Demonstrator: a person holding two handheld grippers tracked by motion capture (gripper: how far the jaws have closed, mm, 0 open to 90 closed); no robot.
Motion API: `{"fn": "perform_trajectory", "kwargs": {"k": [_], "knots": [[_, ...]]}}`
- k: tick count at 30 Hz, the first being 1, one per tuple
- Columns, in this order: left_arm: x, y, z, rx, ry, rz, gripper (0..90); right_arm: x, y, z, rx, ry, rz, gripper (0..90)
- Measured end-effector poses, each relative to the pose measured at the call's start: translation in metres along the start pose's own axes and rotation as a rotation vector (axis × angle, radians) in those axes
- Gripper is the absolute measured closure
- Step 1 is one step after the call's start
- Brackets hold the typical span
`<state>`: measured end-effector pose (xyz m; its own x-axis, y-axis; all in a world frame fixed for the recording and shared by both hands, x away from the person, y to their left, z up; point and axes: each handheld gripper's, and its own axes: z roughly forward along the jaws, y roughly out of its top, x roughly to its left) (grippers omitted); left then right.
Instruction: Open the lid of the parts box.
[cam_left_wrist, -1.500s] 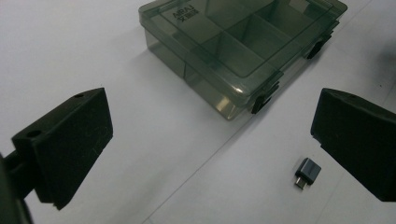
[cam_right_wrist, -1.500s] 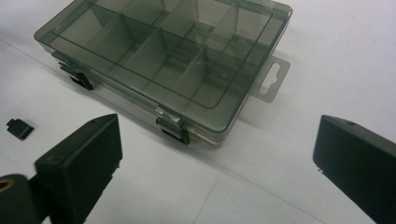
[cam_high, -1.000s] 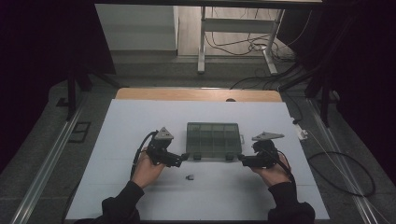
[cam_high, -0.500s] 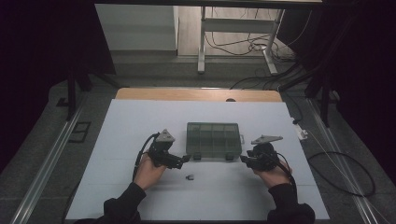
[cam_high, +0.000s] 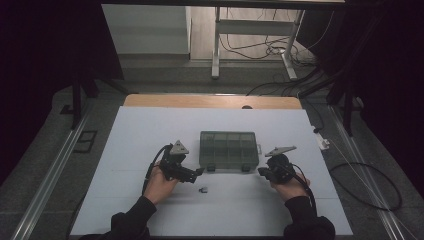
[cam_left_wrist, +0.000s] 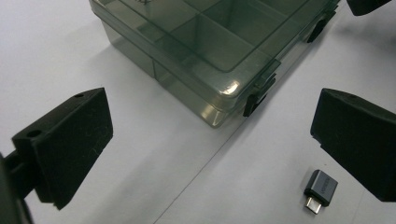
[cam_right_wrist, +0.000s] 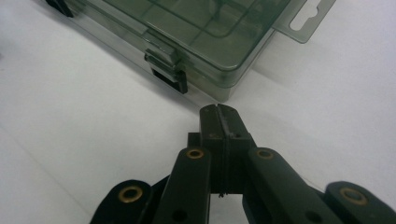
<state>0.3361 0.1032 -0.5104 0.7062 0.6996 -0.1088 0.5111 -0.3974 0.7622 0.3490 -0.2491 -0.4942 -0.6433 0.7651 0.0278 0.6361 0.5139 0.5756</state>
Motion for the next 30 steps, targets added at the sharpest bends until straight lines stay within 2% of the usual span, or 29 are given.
{"fn": "perform_trajectory", "kwargs": {"k": [5, 16, 30], "knots": [[0.004, -0.001, 0.000, -0.010, 0.002, -0.011, 0.0, -0.002, 0.000, 0.006, 0.005, -0.019, 0.000, 89.5], [0.008, 0.000, -0.001, -0.021, 0.006, -0.038, 0.0, -0.006, 0.000, 0.014, 0.005, -0.001, 0.014, 89.6], [0.009, 0.000, 0.000, 0.012, 0.029, -0.029, 0.0, -0.008, 0.001, 0.005, -0.046, 0.005, 0.029, 89.6]]}}
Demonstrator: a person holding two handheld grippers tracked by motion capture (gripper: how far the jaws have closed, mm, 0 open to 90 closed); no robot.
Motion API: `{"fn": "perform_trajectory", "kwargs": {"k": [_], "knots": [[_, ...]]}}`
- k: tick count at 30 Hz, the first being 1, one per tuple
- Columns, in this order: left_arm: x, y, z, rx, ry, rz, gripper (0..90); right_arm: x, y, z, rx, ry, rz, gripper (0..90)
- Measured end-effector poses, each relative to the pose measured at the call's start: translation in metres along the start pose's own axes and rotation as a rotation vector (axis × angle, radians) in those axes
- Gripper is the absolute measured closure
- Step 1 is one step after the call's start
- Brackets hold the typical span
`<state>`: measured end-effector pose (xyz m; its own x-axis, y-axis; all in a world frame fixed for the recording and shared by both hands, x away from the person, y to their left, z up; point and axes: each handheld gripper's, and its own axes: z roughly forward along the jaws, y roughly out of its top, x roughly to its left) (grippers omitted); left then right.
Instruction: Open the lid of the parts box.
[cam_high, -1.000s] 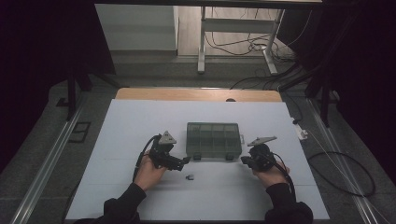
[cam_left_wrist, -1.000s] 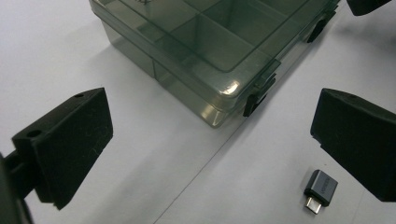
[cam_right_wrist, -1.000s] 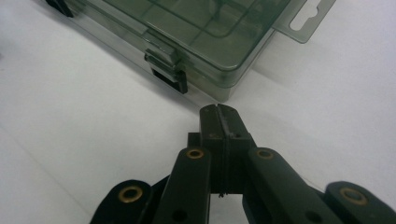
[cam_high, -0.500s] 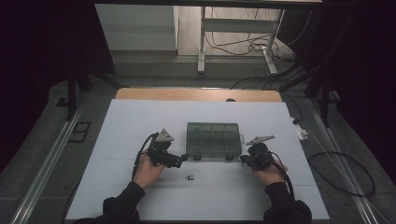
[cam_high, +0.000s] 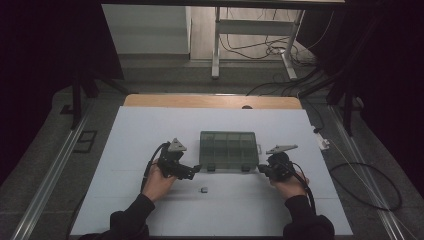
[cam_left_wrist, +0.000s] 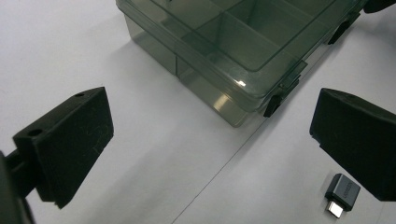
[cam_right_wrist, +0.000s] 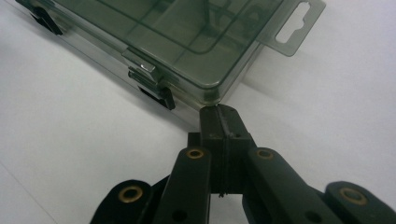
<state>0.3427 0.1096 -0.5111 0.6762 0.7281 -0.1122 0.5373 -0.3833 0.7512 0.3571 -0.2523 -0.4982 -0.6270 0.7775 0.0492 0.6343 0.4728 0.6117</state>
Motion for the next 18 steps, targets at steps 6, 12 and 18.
{"fn": "perform_trajectory", "kwargs": {"k": [6, 12, 18], "knots": [[0.0017, 0.0002, -0.0014, 0.001, 0.006, -0.003, 0.1, 0.0011, -0.0001, -0.0028, -0.001, 0.002, 0.008, 89.6], [0.0026, 0.0003, -0.0020, 0.001, 0.008, -0.009, 0.1, 0.0019, -0.0004, -0.0054, -0.005, -0.003, 0.010, 89.6], [0.0028, 0.0004, -0.0019, 0.001, 0.005, -0.012, 0.0, 0.0026, -0.0003, -0.0069, -0.015, 0.000, 0.015, 89.6]]}}
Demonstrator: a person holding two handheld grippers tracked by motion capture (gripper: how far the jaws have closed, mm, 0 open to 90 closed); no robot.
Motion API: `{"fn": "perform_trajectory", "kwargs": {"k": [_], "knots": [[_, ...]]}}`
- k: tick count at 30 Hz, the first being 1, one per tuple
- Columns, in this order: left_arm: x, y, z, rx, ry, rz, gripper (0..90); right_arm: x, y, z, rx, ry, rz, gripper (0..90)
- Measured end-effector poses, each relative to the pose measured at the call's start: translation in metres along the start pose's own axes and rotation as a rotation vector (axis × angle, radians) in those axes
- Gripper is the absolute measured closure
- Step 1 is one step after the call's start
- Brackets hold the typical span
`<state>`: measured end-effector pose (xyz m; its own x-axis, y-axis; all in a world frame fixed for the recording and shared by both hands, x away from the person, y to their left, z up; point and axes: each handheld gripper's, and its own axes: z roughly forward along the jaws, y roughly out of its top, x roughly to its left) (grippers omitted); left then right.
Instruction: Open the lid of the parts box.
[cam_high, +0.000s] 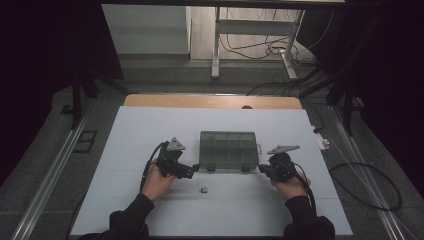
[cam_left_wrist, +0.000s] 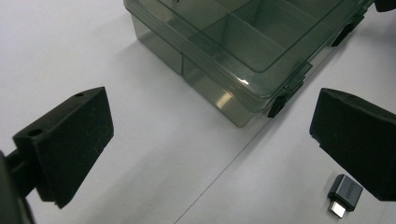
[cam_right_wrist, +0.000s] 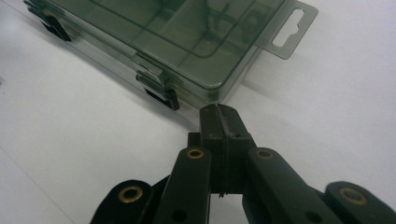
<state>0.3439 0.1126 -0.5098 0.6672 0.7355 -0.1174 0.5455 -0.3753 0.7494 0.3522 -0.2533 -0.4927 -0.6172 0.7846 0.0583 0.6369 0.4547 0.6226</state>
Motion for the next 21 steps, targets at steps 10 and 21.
{"fn": "perform_trajectory", "kwargs": {"k": [10, 21], "knots": [[0.001, 0.001, -0.001, -0.013, -0.007, -0.013, 0.0, 0.001, 0.001, -0.003, -0.035, 0.008, 0.007, 89.7], [0.001, 0.001, -0.001, -0.027, -0.010, -0.036, 0.0, 0.000, 0.007, -0.014, -0.130, 0.000, 0.024, 89.7]]}}
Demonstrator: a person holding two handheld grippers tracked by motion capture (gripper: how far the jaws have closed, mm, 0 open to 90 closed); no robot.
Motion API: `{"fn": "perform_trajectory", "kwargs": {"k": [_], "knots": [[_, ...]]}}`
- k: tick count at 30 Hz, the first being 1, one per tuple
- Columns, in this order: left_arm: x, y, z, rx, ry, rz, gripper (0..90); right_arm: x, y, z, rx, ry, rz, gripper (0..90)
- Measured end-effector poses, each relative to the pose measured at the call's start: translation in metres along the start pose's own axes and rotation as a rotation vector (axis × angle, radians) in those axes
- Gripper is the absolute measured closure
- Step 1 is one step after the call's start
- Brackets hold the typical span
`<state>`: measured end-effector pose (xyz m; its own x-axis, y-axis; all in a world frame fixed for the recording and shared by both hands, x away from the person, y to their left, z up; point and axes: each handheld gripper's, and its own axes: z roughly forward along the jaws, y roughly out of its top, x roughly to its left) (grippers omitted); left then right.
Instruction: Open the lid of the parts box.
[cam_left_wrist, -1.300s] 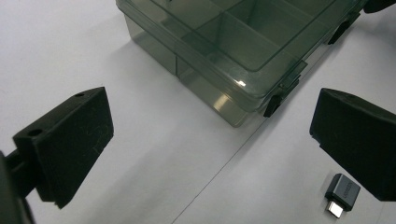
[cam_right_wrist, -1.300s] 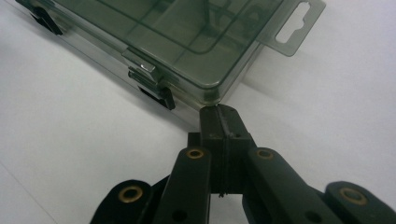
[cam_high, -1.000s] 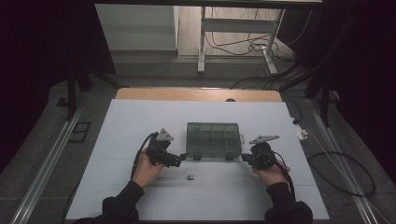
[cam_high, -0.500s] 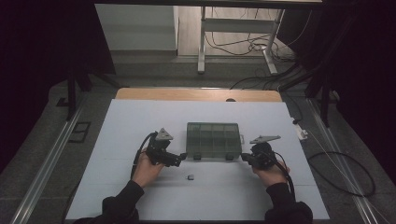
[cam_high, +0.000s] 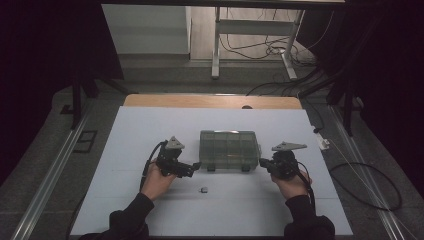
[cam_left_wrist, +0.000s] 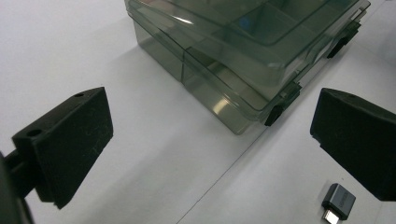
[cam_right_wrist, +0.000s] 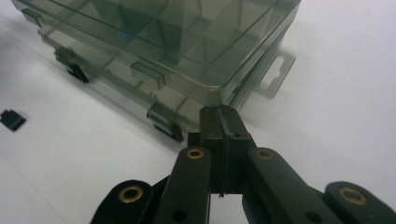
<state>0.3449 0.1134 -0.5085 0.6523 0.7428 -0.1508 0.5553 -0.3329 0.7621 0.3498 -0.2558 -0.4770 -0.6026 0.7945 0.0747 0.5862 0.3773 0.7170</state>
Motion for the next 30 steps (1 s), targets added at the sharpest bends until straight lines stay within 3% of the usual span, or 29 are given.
{"fn": "perform_trajectory", "kwargs": {"k": [7, 30], "knots": [[0.000, 0.002, -0.001, -0.023, -0.012, -0.032, 0.0, -0.001, 0.005, -0.004, -0.034, 0.002, 0.010, 89.6], [-0.013, 0.014, 0.002, -0.013, -0.077, 0.027, 0.0, -0.008, 0.026, -0.006, -0.119, 0.004, 0.041, 89.7]]}}
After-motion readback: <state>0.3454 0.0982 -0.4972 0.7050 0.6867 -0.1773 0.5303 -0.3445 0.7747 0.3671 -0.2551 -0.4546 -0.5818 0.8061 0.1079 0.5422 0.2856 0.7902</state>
